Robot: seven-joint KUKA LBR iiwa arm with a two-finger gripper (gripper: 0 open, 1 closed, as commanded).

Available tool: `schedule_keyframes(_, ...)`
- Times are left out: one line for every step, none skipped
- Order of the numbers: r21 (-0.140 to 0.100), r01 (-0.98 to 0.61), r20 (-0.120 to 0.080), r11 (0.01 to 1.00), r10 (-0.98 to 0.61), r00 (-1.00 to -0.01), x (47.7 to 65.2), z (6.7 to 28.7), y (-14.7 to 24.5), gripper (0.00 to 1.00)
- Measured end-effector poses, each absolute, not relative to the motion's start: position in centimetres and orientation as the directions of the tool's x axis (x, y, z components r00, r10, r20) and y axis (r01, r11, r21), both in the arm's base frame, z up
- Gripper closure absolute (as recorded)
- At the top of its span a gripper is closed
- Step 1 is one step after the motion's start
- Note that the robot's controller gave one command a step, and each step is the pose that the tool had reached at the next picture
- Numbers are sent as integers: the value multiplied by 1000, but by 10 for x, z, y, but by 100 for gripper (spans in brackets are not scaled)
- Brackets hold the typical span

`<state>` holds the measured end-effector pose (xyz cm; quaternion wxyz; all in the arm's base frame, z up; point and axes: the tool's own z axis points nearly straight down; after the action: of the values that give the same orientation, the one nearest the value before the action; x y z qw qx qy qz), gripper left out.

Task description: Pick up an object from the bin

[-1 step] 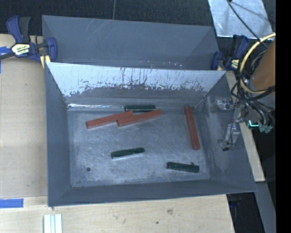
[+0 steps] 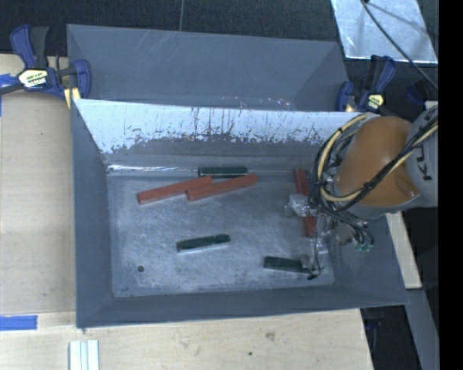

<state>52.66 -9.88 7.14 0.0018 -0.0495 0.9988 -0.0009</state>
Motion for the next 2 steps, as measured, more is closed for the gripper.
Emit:
schedule_keyframes(-5,-282,-13,959,-283,-959,490,73,-58,0)
schedule_keyframes(0,-267,-10,964,-267,-964,497,126,-6,0)
